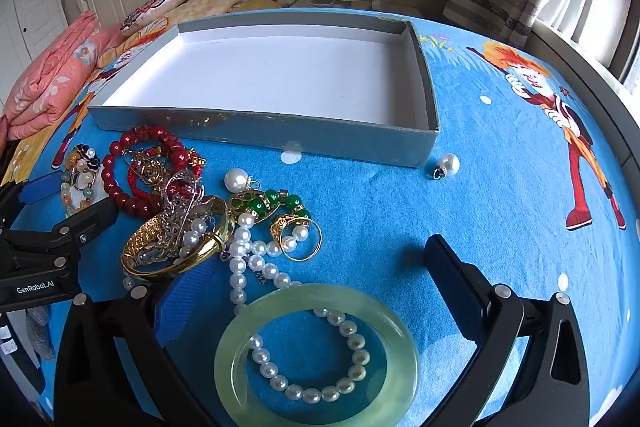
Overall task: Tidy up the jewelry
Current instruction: 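Grasp the pale green jade bangle with the right gripper and lift it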
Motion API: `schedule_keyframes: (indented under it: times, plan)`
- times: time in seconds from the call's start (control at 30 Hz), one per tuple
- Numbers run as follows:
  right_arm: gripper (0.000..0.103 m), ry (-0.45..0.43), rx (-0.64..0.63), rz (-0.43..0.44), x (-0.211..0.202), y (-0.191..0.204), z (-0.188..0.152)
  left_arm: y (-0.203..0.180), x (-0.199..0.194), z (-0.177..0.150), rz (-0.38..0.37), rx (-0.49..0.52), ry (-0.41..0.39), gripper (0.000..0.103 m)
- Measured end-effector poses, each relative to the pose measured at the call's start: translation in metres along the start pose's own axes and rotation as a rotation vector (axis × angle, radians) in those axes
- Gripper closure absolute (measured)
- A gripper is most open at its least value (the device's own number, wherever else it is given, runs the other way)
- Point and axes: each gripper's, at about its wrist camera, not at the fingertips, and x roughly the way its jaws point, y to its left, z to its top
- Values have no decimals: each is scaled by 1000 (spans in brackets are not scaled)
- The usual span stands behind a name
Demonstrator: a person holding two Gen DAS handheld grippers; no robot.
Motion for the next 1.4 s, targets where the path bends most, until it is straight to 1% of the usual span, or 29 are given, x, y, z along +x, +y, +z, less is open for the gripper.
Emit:
schedule_keyframes:
  times: [0.9, 1.07, 1.13, 1.23, 1.3, 1.4]
  plan:
    - [4, 2, -4, 4, 1, 0, -1, 0, 0, 0, -1, 0, 0, 2]
    - [4, 51, -66, 54, -3, 1, -3, 1, -1, -2, -5, 5, 5, 2]
    - [4, 50, -87, 112, -10, 1, -11, 2, -1, -3, -14, 17, 16, 2]
    - [4, 42, -69, 191, -27, -9, -28, 5, -5, -10, -28, 36, 28, 2]
    - [4, 36, -77, 219, -37, -11, -40, 7, -9, -18, -34, 43, 28, 2]
    - [4, 32, -106, 235, -44, -11, -48, 9, -17, -29, -42, 54, 26, 2]
